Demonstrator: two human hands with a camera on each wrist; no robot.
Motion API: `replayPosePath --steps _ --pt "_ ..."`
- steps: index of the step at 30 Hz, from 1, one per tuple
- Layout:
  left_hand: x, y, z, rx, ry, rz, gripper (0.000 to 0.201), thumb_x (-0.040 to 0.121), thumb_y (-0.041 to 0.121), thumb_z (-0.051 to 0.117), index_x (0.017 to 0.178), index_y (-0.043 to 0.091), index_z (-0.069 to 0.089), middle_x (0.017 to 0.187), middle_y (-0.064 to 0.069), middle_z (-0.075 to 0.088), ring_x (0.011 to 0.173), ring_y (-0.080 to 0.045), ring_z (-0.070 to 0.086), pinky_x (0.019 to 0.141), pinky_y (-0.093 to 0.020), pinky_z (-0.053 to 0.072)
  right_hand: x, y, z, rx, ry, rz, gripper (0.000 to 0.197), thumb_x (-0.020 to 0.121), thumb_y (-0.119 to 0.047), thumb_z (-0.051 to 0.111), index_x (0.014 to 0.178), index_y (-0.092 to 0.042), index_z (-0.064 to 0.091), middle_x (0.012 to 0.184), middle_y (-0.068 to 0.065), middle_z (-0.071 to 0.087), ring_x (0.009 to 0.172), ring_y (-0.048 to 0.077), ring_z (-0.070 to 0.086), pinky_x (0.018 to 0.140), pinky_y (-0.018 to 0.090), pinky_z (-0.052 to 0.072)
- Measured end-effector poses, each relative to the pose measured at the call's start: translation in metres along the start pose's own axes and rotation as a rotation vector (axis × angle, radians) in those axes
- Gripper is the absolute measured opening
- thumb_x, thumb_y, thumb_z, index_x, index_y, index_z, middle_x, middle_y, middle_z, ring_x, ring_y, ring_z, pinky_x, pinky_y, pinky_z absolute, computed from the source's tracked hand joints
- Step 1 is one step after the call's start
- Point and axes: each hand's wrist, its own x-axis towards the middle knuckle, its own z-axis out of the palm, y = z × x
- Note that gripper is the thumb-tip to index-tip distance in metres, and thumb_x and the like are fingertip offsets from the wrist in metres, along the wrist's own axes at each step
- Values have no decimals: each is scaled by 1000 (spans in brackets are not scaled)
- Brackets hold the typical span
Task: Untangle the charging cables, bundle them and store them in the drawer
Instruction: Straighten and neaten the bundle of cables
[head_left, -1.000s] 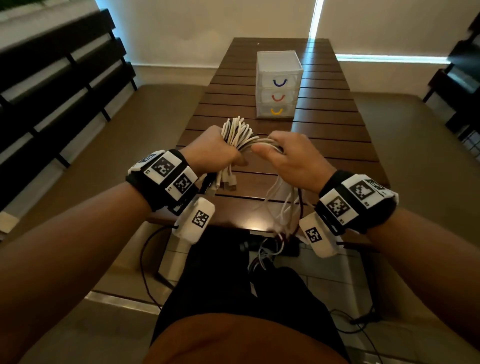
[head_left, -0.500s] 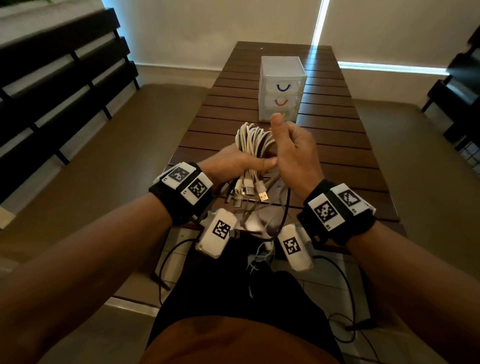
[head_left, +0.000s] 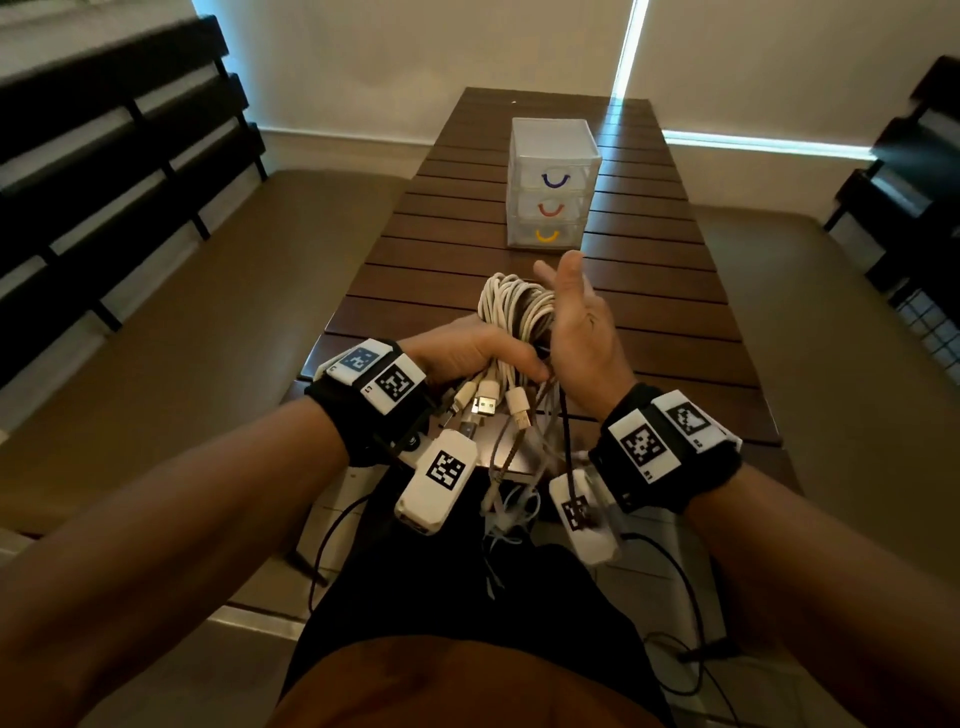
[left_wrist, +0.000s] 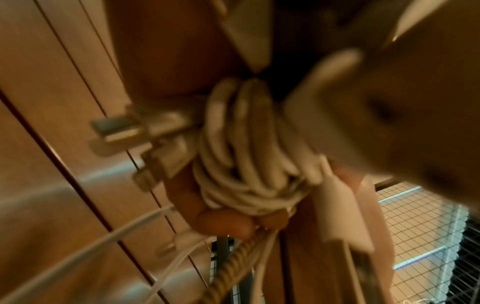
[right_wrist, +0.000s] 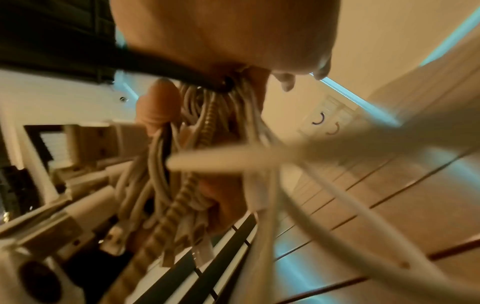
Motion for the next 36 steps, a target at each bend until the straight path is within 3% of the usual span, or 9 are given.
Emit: replayPosePath --steps 2,4,9,12,15,19,25,31,36 --pt "-2 1 4 -16 9 -17 39 59 11 78 95 -1 70 95 -22 69 85 -35 65 93 -51 47 1 0 -4 -16 -50 -35 91 87 -76 9 102 -10 70 104 -1 70 101 12 63 97 42 45" --pt "-1 1 10 -3 51 -30 46 54 12 79 96 -6 68 94 -26 67 84 -37 62 91 -51 48 2 -2 -8 13 -117 -61 82 100 -57 15 77 6 64 73 7 66 67 13 61 73 35 50" --pt "2 6 15 -27 43 17 35 53 9 77 86 1 67 85 -20 65 72 -29 61 73 -37 49 5 -15 -23 221 -304 -96 38 102 -34 37 125 -16 62 112 11 69 105 18 66 92 28 52" --pt "3 7 13 -21 61 61 40 52 12 78 89 2 67 89 -21 65 79 -31 61 79 -43 50 5 -26 -33 83 -380 -140 39 101 -38 40 131 -19 56 122 -2 64 112 2 60 96 18 45" --pt "5 6 11 -19 150 77 49 46 20 79 91 4 70 96 -20 69 87 -32 63 95 -53 47 4 -35 -39 16 -429 -87 55 103 -46 18 139 -18 49 128 -11 57 106 -15 54 92 3 37" --pt "5 4 12 -10 168 73 44 49 18 78 91 5 71 91 -15 70 85 -27 64 97 -53 46 5 -31 -43 -51 -448 -35 68 99 -53 4 147 -18 38 150 -2 41 136 7 38 116 26 23" --pt "0 4 12 17 142 26 38 50 20 79 85 10 71 85 -8 70 83 -25 65 95 -50 46 29 -44 -61 58 -422 -183 71 84 -68 17 134 -30 50 135 1 56 121 5 54 98 26 44" --pt "6 2 13 -9 70 38 46 46 23 82 87 8 69 87 -12 68 80 -27 64 84 -48 49 19 -46 -43 14 -580 -298 69 78 -75 37 118 -25 61 121 -1 64 113 8 62 95 22 48" --pt "2 1 16 -21 127 69 45 48 15 78 91 2 68 85 -12 70 78 -24 65 83 -43 51 13 -36 -38 103 -435 -228 46 98 -52 34 119 -23 62 122 -4 63 116 5 59 103 28 44"
